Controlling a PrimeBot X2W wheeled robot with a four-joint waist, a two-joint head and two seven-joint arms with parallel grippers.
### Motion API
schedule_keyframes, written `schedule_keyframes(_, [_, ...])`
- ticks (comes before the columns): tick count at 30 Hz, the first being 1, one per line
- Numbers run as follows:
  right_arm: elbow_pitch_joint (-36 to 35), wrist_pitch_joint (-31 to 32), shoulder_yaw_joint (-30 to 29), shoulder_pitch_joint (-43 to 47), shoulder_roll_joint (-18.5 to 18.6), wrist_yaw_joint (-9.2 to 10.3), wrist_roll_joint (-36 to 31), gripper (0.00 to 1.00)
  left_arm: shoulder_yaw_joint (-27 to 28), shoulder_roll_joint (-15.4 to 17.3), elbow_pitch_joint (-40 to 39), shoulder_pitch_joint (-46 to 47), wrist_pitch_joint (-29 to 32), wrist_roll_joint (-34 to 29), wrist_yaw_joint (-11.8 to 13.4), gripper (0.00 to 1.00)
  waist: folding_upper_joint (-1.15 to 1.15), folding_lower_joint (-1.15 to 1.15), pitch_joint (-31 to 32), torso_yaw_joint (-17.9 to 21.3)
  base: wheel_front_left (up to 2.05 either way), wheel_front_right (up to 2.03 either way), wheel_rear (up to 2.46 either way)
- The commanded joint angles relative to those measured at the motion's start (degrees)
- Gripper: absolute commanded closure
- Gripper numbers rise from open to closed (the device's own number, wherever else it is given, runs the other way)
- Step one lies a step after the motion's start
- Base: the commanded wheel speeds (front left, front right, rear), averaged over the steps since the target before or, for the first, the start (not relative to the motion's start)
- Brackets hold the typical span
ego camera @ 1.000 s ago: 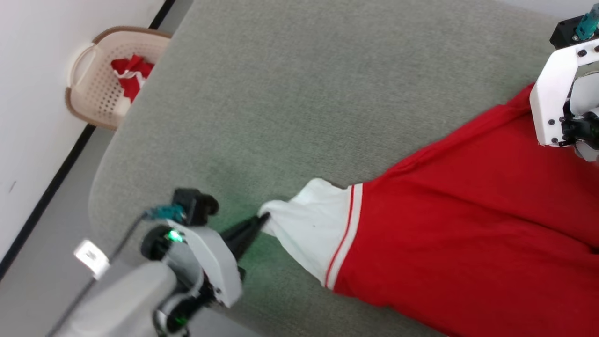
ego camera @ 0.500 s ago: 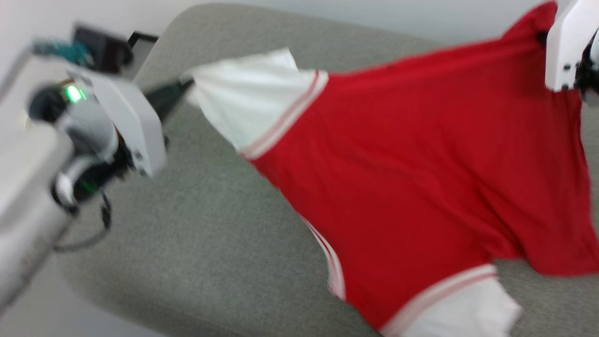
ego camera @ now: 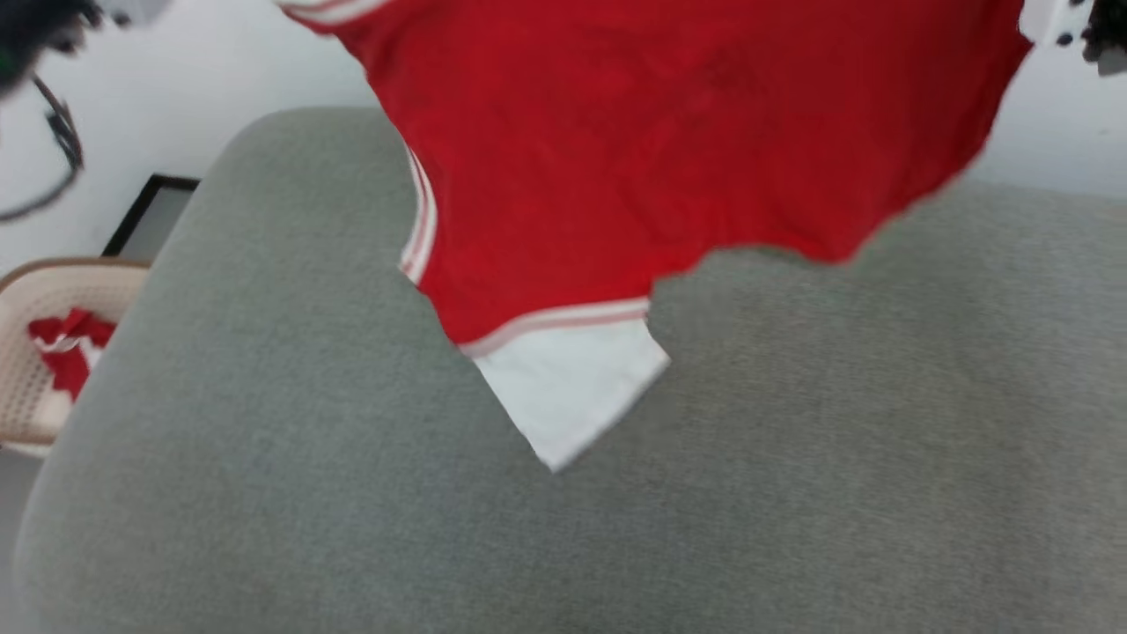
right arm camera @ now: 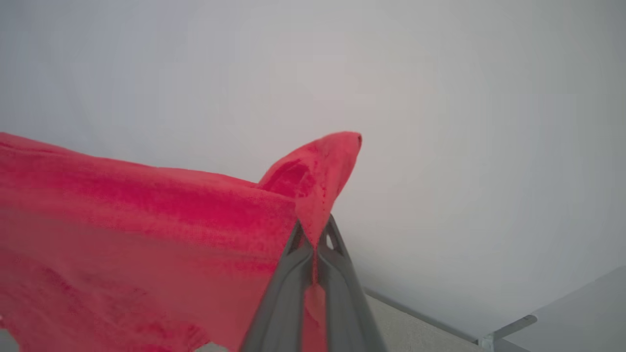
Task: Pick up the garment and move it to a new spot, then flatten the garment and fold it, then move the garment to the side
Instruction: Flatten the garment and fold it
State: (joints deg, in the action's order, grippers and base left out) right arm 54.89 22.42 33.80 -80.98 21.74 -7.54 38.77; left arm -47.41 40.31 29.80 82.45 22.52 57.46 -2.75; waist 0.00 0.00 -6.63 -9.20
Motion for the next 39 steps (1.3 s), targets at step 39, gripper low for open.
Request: schedule_keyframes(39, [10.62,-37.57,-24.30,-26.02,-5.84,0.11,-43.21,1.00,1.96,-17.60,30.35,37.33,-36.08,-11.61,-4.08,1.00,0.00,0.00,-38.17,2.18,0.00,0.00,0.00])
